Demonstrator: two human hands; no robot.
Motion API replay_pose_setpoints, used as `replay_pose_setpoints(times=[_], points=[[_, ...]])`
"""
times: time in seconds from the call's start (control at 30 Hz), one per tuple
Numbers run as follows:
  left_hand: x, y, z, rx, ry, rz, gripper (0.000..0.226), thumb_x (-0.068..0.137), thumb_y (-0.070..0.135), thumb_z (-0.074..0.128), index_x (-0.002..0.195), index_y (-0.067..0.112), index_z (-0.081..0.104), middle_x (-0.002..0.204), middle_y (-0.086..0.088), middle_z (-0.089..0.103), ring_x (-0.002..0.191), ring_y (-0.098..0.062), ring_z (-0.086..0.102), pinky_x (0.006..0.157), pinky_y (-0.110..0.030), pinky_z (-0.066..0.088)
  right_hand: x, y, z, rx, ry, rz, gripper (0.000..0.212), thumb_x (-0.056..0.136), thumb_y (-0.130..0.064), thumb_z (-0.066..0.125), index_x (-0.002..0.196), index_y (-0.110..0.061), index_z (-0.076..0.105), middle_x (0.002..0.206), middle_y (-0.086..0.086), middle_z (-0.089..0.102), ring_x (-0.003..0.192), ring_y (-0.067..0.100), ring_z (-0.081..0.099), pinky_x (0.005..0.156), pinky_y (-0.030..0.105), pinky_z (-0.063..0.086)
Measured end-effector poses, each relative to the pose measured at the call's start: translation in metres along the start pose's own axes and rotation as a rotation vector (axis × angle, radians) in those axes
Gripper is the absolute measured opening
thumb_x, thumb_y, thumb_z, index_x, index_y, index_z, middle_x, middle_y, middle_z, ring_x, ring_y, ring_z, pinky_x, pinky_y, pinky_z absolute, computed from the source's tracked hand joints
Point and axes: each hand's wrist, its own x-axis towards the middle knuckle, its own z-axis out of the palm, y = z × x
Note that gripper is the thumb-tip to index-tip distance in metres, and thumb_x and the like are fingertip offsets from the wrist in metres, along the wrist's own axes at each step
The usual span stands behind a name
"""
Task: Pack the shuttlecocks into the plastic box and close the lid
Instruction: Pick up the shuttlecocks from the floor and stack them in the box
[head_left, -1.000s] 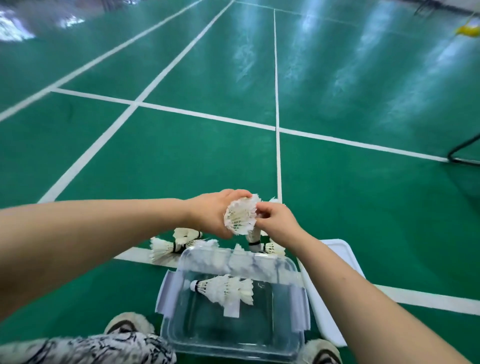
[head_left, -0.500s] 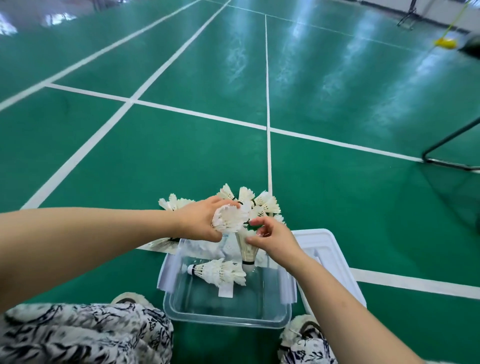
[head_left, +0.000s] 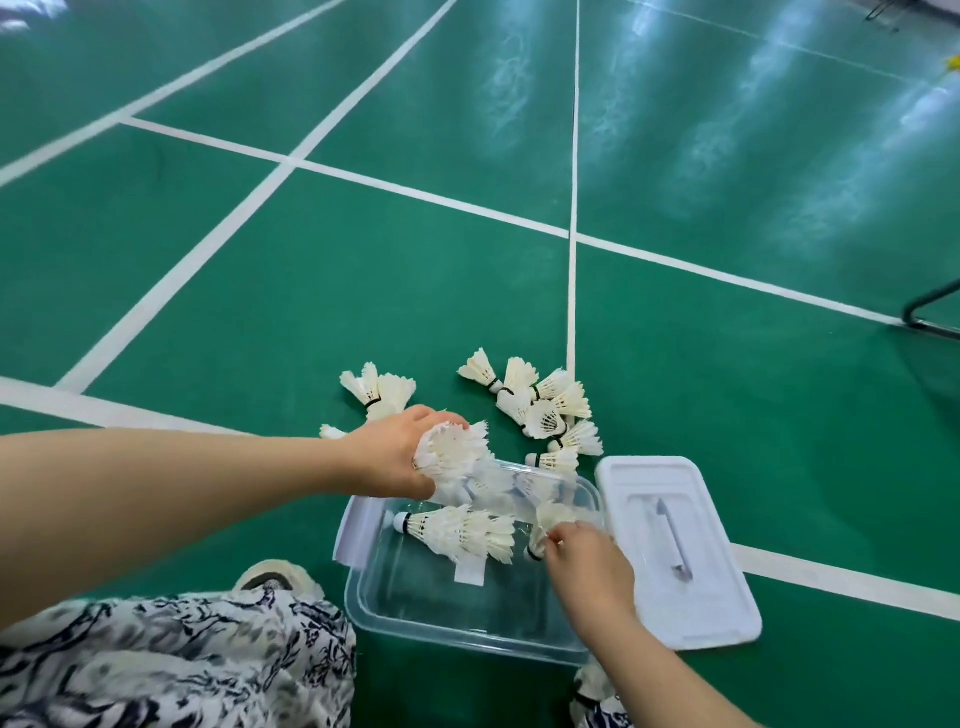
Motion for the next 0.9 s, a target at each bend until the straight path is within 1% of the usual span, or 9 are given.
replay_pose_setpoints(times=[0.2, 0.37, 0.5, 0.57, 0.63, 0.7, 0.77, 0.83, 0.9], points=[[0.008, -0.005, 0.006, -0.060, 0.001, 0.014, 0.079, 0.060, 0.037, 0.059, 0.135, 0.038, 0.032, 0.126, 0.002, 0.043, 0.122, -0.017, 0.043, 0.107, -0.039, 0.038, 0.019, -0.002, 0.011, -0.118, -0.043, -0.016, 0.025, 0.094, -0.028, 0.038, 0.098, -0.019, 0.060, 0.096, 0.005, 0.071, 0.088, 0.029, 0.065, 0.066, 0.030, 0.041], [0.011, -0.003, 0.008, -0.104, -0.009, 0.017, 0.085, 0.054, 0.047, 0.055, 0.135, 0.040, 0.032, 0.129, 0.004, 0.043, 0.121, -0.016, 0.045, 0.105, -0.036, 0.039, 0.024, -0.009, 0.022, -0.136, -0.070, -0.016, 0.021, 0.092, -0.021, 0.041, 0.102, -0.014, 0.059, 0.095, 0.011, 0.071, 0.090, 0.033, 0.064, 0.063, 0.032, 0.037], [0.011, 0.002, 0.006, -0.134, 0.012, 0.011, 0.084, 0.057, 0.035, 0.058, 0.137, 0.036, 0.033, 0.130, 0.002, 0.043, 0.119, -0.016, 0.046, 0.103, -0.030, 0.040, 0.019, -0.016, 0.034, -0.022, -0.102, 0.075, 0.020, 0.094, -0.018, 0.041, 0.103, -0.012, 0.058, 0.098, 0.009, 0.071, 0.090, 0.030, 0.064, 0.062, 0.029, 0.036], [0.008, 0.002, 0.005, -0.166, 0.022, 0.006, 0.083, 0.057, 0.035, 0.059, 0.136, 0.036, 0.034, 0.128, 0.003, 0.043, 0.117, -0.017, 0.047, 0.100, -0.029, 0.040, 0.022, -0.018, 0.039, 0.074, -0.112, 0.168, 0.023, 0.095, -0.015, 0.040, 0.106, -0.011, 0.059, 0.098, 0.009, 0.070, 0.087, 0.030, 0.063, 0.062, 0.028, 0.037], [0.003, 0.004, 0.005, -0.191, 0.024, 0.014, 0.080, 0.056, 0.041, 0.059, 0.133, 0.033, 0.038, 0.122, 0.006, 0.044, 0.113, -0.013, 0.046, 0.096, -0.026, 0.039, 0.026, -0.020, 0.045, 0.253, -0.146, 0.311, 0.027, 0.096, -0.015, 0.037, 0.111, -0.010, 0.059, 0.098, 0.011, 0.067, 0.080, 0.028, 0.058, 0.063, 0.028, 0.038], [0.001, 0.005, 0.006, -0.191, 0.027, 0.025, 0.075, 0.060, 0.040, 0.060, 0.132, 0.029, 0.041, 0.114, 0.009, 0.042, 0.106, -0.009, 0.044, 0.091, -0.023, 0.036, 0.031, -0.022, 0.053, 0.429, -0.213, 0.426, 0.027, 0.096, -0.016, 0.037, 0.111, -0.008, 0.059, 0.099, 0.011, 0.066, 0.082, 0.026, 0.059, 0.067, 0.032, 0.047], [0.002, 0.002, 0.010, -0.179, 0.027, 0.009, 0.070, 0.070, 0.025, 0.067, 0.134, 0.032, 0.038, 0.114, 0.010, 0.040, 0.104, -0.008, 0.043, 0.090, -0.021, 0.034, 0.035, -0.022, 0.061, 0.548, -0.251, 0.501, 0.027, 0.094, -0.016, 0.038, 0.109, -0.007, 0.059, 0.101, 0.012, 0.067, 0.089, 0.029, 0.064, 0.077, 0.039, 0.054], [0.005, 0.000, 0.013, -0.174, 0.019, -0.002, 0.072, 0.074, 0.014, 0.066, 0.135, 0.035, 0.035, 0.120, 0.008, 0.040, 0.104, -0.008, 0.042, 0.089, -0.020, 0.033, 0.036, -0.021, 0.064, 0.578, -0.266, 0.531, 0.026, 0.093, -0.014, 0.039, 0.111, -0.007, 0.057, 0.104, 0.014, 0.067, 0.092, 0.029, 0.063, 0.078, 0.038, 0.053], [0.006, -0.001, 0.014, -0.156, 0.003, -0.007, 0.074, 0.075, 0.013, 0.066, 0.136, 0.036, 0.033, 0.125, 0.007, 0.040, 0.104, -0.009, 0.042, 0.088, -0.019, 0.032, 0.034, -0.021, 0.062, 0.540, -0.287, 0.499, 0.024, 0.095, -0.015, 0.041, 0.114, -0.007, 0.054, 0.108, 0.013, 0.065, 0.085, 0.026, 0.057, 0.070, 0.032, 0.046]])
